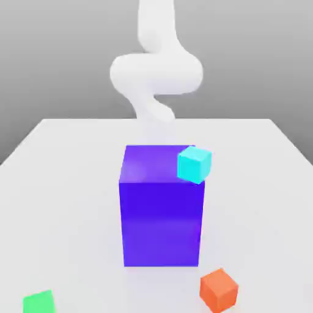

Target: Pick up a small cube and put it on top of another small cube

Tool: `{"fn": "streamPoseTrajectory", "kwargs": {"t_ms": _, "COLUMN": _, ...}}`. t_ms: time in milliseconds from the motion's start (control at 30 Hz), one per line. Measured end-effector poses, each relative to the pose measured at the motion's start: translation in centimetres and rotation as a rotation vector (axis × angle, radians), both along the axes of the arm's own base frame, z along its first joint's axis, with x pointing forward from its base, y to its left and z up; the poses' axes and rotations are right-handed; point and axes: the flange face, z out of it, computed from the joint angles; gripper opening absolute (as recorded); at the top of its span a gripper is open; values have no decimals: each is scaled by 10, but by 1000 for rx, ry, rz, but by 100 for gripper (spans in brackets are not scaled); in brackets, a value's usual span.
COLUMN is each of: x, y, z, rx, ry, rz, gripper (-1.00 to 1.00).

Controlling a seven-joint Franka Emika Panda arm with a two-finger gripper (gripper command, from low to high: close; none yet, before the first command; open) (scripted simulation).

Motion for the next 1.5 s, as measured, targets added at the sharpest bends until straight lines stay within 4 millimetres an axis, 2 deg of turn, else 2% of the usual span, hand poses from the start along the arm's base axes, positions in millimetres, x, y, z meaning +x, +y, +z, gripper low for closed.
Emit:
{"fn": "streamPoseTrajectory", "kwargs": {"t_ms": 133, "x": 47, "y": 36, "z": -45, "rx": 56, "ry": 96, "rz": -46, "gripper": 0}}
{"fn": "streamPoseTrajectory", "kwargs": {"t_ms": 267, "x": 85, "y": 74, "z": -95, "rx": 100, "ry": 189, "rz": -94, "gripper": 0}}
{"fn": "streamPoseTrajectory", "kwargs": {"t_ms": 400, "x": 114, "y": 116, "z": -151, "rx": 135, "ry": 281, "rz": -145, "gripper": 0}}
{"fn": "streamPoseTrajectory", "kwargs": {"t_ms": 533, "x": 132, "y": 159, "z": -212, "rx": 161, "ry": 371, "rz": -199, "gripper": 0}}
{"fn": "streamPoseTrajectory", "kwargs": {"t_ms": 667, "x": 136, "y": 211, "z": -277, "rx": 175, "ry": 462, "rz": -241, "gripper": 0}}
{"fn": "streamPoseTrajectory", "kwargs": {"t_ms": 800, "x": 135, "y": 247, "z": -344, "rx": 187, "ry": 549, "rz": -317, "gripper": 0}}
{"fn": "streamPoseTrajectory", "kwargs": {"t_ms": 900, "x": 125, "y": 276, "z": -396, "rx": 189, "ry": 613, "rz": -370, "gripper": 0}}
{"fn": "streamPoseTrajectory", "kwargs": {"t_ms": 1033, "x": 102, "y": 313, "z": -466, "rx": 182, "ry": 696, "rz": -443, "gripper": 0}}
{"fn": "streamPoseTrajectory", "kwargs": {"t_ms": 1100, "x": 93, "y": 323, "z": -500, "rx": 178, "ry": 721, "rz": -467, "gripper": 0}}
{"fn": "streamPoseTrajectory", "kwargs": {"t_ms": 1200, "x": 90, "y": 326, "z": -548, "rx": 177, "ry": 728, "rz": -475, "gripper": 0}}
{"fn": "streamPoseTrajectory", "kwargs": {"t_ms": 1233, "x": 89, "y": 326, "z": -556, "rx": 176, "ry": 728, "rz": -475, "gripper": -100}}
{"fn": "streamPoseTrajectory", "kwargs": {"t_ms": 1433, "x": 89, "y": 327, "z": -560, "rx": 178, "ry": 728, "rz": -474, "gripper": -100}}
{"fn": "streamPoseTrajectory", "kwargs": {"t_ms": 1500, "x": 90, "y": 327, "z": -544, "rx": 178, "ry": 728, "rz": -475, "gripper": -100}}
